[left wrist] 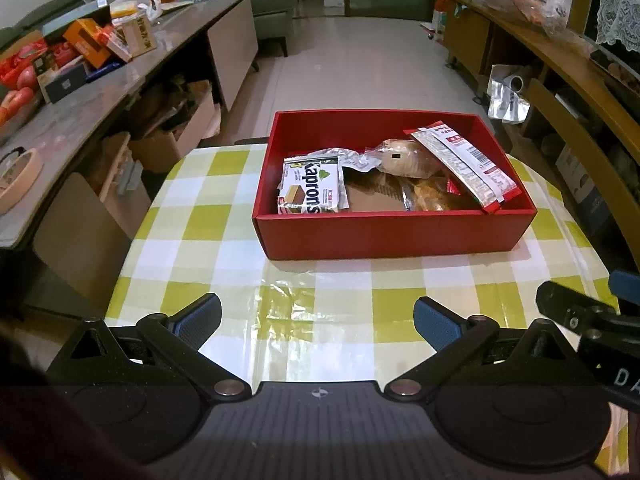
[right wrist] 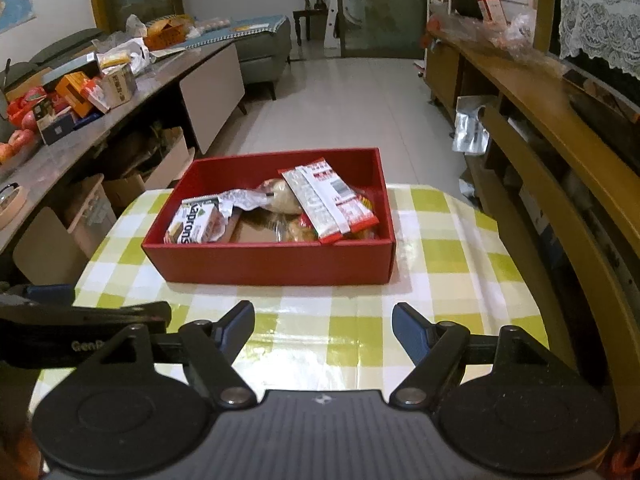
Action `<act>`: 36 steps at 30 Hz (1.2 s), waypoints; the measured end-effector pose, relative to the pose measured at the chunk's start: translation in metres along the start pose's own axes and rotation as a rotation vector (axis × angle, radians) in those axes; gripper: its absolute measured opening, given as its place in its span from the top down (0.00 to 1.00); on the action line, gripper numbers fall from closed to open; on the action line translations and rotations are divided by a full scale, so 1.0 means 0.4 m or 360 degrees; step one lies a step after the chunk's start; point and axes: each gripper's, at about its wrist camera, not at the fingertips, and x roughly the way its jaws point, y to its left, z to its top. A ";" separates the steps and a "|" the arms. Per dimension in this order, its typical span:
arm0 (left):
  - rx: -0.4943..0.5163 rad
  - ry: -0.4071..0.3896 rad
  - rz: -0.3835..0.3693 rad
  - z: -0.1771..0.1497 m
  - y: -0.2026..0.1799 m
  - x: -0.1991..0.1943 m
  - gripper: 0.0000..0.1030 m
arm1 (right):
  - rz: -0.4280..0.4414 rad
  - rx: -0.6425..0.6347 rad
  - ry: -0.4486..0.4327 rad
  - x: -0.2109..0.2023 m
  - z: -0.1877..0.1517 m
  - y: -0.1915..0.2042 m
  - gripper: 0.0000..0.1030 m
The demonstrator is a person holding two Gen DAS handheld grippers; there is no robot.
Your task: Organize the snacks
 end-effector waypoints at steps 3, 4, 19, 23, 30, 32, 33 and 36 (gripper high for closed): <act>-0.0017 -0.0017 -0.0002 -0.004 0.005 -0.007 0.00 | -0.0007 -0.0006 0.0005 -0.004 -0.007 0.003 0.21; -0.0017 -0.0022 -0.0002 -0.005 0.006 -0.010 0.00 | -0.0008 -0.0004 0.0004 -0.005 -0.008 0.002 0.21; 0.0018 -0.0065 -0.0043 -0.015 0.002 -0.021 0.00 | -0.0043 0.0012 0.0031 0.015 -0.010 -0.006 0.21; 0.0028 -0.0055 -0.0040 -0.020 0.000 -0.016 0.00 | -0.0045 0.0009 0.0031 0.016 -0.010 -0.007 0.21; 0.0040 -0.0063 -0.0023 -0.024 -0.003 -0.016 0.00 | -0.0043 0.0008 0.0040 0.021 -0.010 -0.005 0.21; 0.0039 -0.0066 -0.0012 -0.025 -0.002 -0.016 0.00 | -0.0045 0.0009 0.0040 0.021 -0.010 -0.004 0.21; 0.0037 -0.0070 -0.0006 -0.025 -0.002 -0.017 0.00 | -0.0045 0.0008 0.0041 0.021 -0.010 -0.005 0.21; 0.0034 -0.0084 0.0000 -0.024 0.001 -0.020 0.00 | -0.0044 0.0009 0.0041 0.021 -0.010 -0.005 0.21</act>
